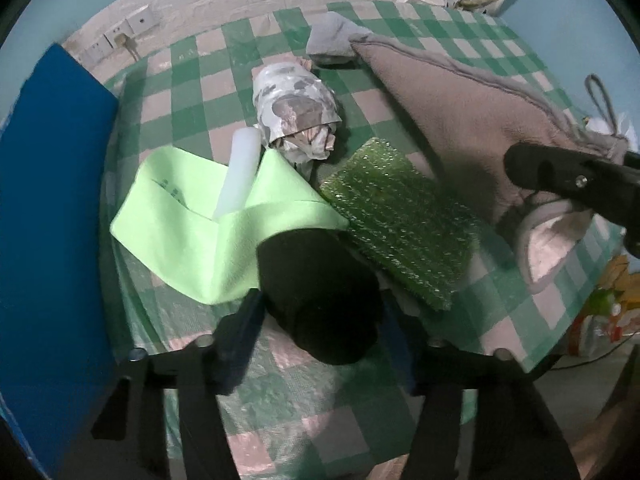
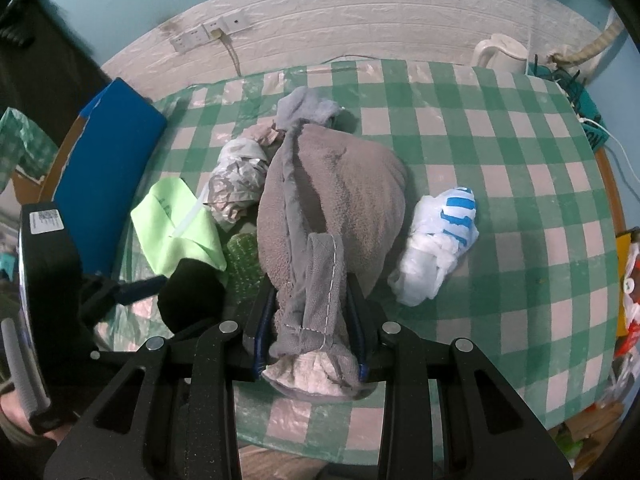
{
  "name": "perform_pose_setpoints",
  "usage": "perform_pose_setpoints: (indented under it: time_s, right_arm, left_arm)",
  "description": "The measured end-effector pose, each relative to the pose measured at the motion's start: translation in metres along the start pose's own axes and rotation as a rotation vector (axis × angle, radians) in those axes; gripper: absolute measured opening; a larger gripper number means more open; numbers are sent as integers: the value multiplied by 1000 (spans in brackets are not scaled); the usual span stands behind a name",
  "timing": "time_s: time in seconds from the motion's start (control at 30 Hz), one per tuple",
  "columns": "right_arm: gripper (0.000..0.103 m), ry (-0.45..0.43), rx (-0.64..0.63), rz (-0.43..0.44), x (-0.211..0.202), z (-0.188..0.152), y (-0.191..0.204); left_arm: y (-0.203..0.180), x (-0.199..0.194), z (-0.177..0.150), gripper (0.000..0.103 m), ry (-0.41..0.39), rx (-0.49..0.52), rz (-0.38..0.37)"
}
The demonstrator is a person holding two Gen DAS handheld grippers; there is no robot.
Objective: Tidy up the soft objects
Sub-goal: 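Close left tool on black foam while right tool closes on grey towel, then carry black foam with left tool while right tool carries grey towel to box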
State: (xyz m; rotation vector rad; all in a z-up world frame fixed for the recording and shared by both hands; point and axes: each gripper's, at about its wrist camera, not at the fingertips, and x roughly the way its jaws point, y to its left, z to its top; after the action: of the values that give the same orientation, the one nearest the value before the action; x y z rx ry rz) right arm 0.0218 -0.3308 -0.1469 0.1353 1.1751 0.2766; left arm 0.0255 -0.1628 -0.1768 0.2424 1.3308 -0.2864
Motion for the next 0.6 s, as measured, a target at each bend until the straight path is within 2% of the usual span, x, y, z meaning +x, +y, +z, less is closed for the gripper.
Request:
perform_pose_setpoints:
  time_s: [0.07,0.17,0.6]
  right_arm:
    - [31,-2,-3,1,0,0,1]
    - [31,-7,-5,0,-3,1,1]
    - [31,-44,-29,-10,-24,6,14]
  left_arm:
    - [2,-1,-2,47,-4,-16,-32]
    - [6,-5,-4,41,-20,-19,-41]
    - [17,-38,-14,38,-97,7,-42]
